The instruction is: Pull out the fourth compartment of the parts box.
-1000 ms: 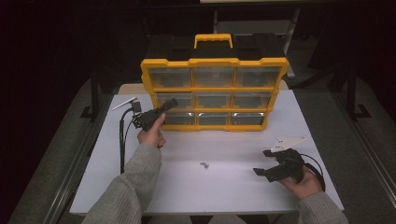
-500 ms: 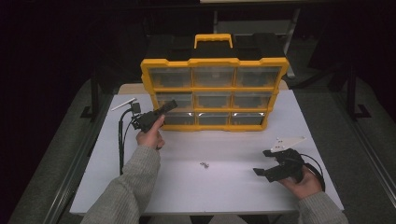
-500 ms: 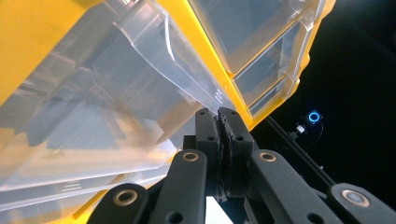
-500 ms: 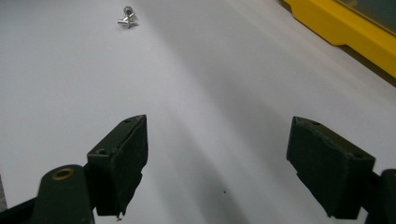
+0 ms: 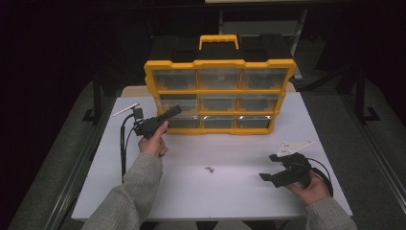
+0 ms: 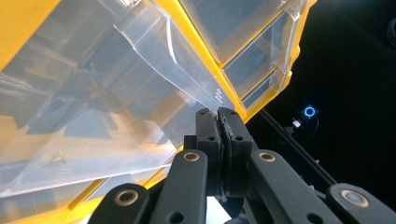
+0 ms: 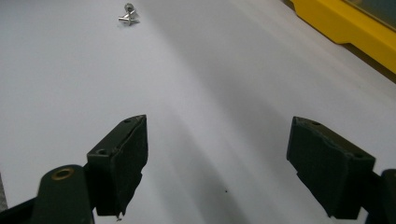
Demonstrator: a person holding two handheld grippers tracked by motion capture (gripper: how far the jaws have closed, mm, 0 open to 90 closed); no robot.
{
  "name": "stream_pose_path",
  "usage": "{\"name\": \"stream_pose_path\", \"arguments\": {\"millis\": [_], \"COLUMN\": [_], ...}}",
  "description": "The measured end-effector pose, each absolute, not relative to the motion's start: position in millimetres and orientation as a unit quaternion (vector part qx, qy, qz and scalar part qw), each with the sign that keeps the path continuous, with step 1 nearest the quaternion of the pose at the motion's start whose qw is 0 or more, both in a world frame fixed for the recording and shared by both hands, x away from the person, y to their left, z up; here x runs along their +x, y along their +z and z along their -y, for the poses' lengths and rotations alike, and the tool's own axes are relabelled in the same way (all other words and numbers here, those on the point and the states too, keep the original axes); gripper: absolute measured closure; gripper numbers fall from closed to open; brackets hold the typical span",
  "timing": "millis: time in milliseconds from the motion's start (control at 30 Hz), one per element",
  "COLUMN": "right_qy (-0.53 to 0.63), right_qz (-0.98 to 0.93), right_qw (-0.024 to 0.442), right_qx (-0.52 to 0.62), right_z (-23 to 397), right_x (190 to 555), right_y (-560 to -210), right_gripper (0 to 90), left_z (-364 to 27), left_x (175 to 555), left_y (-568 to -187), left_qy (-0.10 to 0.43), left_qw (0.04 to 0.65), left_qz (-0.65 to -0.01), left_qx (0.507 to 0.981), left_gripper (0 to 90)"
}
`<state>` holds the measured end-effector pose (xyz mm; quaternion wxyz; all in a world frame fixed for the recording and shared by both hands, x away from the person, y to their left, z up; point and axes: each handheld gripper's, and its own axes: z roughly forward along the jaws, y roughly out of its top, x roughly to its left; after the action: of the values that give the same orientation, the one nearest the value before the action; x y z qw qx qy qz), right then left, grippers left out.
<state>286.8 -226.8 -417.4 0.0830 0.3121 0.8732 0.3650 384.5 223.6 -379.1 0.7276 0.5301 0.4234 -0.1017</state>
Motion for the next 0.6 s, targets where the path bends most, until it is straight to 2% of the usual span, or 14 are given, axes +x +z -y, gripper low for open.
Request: {"name": "stream_pose_path", "arguments": {"millis": [600], "right_qy": [0.365], "right_qz": [-0.875], "right_qw": [0.082], "right_qx": [0.307], "right_z": [225.8], "right_x": [287.1], "right_y": [-418.4], "right_gripper": [19.3], "left_z": [-225.2], "left_x": [375.2], "left_y": [-376.3], "left_qy": [-0.096], "left_qw": [0.722], "left_qz": [-0.416], "left_qx": [0.545], "left_gripper": [88.0]}}
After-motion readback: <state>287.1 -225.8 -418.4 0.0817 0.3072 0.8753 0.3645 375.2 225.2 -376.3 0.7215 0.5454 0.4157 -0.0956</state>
